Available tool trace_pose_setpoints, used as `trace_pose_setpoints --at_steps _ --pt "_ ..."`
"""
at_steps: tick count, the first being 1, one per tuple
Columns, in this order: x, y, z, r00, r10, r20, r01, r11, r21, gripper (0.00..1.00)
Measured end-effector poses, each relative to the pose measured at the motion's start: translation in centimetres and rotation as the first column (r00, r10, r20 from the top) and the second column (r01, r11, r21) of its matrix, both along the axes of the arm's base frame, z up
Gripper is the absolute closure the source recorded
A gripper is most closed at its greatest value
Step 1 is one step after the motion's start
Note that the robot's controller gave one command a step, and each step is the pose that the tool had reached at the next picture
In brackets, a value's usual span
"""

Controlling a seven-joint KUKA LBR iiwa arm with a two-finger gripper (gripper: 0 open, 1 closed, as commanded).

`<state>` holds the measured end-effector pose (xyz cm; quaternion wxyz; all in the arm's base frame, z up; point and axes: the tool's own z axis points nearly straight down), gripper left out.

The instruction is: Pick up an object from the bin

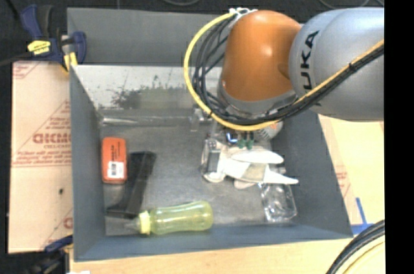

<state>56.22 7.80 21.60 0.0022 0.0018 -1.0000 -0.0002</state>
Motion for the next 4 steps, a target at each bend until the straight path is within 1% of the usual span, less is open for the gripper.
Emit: trace_pose_setpoints --at_steps 1,2,3,4 --pt "0.0 0.0 0.4 1.000 -0.002 0.006 0.002 1.000 0.000 0.00" --pt "-1.2 -3.6 -1.0 0.998 -0.058 0.007 0.058 0.998 0.003 0.00" --pt "-0.6 -6.2 -2.1 0.997 -0.083 0.008 0.083 0.997 -0.001 0.00" --pt "-1.6 -6.2 -6.2 1.000 -0.017 0.017 0.017 1.000 0.001 0.00"
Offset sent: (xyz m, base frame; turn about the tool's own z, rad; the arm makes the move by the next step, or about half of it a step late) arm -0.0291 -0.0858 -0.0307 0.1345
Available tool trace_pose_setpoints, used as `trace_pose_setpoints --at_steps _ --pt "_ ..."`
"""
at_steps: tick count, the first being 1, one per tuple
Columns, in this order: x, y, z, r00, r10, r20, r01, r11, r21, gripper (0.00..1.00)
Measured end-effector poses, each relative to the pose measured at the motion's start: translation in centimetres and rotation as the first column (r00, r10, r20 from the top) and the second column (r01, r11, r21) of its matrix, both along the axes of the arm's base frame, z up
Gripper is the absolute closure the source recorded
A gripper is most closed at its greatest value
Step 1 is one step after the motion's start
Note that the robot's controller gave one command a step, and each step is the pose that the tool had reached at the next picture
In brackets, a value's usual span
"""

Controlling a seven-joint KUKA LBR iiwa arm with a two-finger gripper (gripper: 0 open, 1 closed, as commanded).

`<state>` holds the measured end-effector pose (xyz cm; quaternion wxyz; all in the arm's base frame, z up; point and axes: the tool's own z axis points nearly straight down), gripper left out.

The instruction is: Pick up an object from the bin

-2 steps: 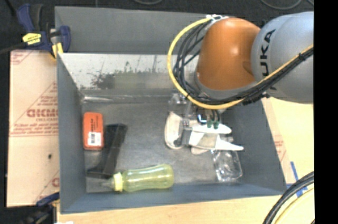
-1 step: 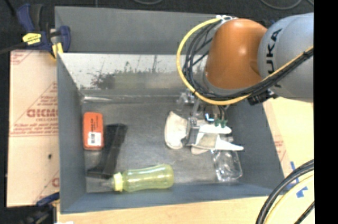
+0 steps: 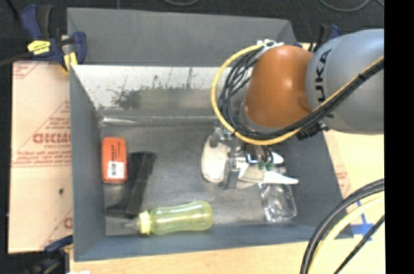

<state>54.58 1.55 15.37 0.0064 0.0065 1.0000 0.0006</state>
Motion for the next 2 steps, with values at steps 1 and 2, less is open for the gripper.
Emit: trace_pose_setpoints --at_steps 1,2 --pt "-1.2 -1.2 -4.2 0.986 0.165 -0.010 -0.165 0.986 -0.002 0.00" --pt "-1.0 -3.2 -6.0 0.999 -0.053 0.001 0.053 0.999 0.001 1.00"
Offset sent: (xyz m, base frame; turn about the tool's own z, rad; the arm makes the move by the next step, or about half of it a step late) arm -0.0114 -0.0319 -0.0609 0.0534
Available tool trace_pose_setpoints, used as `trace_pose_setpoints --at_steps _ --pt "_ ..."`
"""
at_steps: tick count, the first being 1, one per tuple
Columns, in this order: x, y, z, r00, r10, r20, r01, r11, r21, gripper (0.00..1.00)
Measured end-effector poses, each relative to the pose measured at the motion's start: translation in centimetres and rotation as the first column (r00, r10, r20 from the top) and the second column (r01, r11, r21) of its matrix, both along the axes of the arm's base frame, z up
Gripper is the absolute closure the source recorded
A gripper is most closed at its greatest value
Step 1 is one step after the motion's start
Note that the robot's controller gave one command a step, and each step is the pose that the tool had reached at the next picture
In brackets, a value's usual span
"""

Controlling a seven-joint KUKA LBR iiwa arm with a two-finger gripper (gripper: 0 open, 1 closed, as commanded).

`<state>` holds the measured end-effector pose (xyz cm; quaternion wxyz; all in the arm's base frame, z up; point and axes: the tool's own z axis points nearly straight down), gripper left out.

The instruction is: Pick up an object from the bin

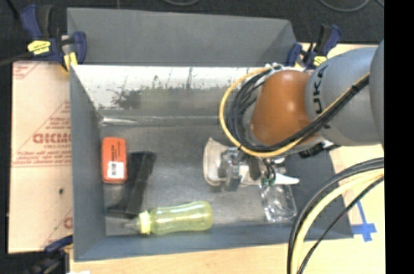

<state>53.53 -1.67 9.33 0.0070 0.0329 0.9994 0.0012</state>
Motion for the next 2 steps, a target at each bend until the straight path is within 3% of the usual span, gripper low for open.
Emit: trace_pose_setpoints --at_steps 1,2 --pt "0.0 0.0 0.0 1.000 -0.001 0.000 0.001 1.000 0.000 1.00" --pt "0.2 -0.2 3.9 1.000 -0.006 -0.003 0.006 1.000 0.001 1.00"
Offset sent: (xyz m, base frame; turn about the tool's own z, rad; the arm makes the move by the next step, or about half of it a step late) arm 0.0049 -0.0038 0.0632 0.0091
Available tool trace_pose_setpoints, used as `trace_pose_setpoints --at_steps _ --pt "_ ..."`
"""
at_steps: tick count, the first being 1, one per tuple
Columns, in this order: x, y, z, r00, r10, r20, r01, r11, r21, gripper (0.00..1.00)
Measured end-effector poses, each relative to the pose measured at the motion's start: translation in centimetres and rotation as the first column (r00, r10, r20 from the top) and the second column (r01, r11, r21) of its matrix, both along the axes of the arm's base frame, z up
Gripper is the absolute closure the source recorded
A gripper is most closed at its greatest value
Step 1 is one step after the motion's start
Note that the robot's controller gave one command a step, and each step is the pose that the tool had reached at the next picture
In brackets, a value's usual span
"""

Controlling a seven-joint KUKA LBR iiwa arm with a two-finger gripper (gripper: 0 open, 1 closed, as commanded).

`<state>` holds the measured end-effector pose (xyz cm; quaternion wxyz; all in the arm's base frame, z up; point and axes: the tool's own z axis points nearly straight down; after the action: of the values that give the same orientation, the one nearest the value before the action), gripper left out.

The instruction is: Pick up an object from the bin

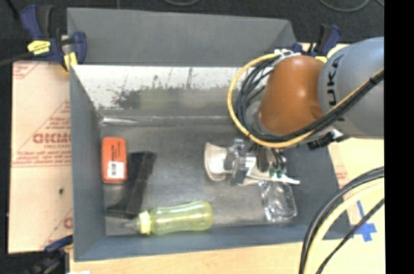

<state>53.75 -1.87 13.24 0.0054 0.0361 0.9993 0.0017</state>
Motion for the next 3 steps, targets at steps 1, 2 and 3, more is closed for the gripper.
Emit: trace_pose_setpoints --at_steps 1,2,3 --pt "1.52 -0.46 4.55 0.999 -0.038 0.007 0.038 0.999 0.001 1.00" --pt "1.52 -0.46 4.55 0.999 -0.038 0.007 0.038 0.999 0.001 1.00" --pt "1.52 -0.46 4.55 0.999 -0.038 0.007 0.038 0.999 0.001 1.00"
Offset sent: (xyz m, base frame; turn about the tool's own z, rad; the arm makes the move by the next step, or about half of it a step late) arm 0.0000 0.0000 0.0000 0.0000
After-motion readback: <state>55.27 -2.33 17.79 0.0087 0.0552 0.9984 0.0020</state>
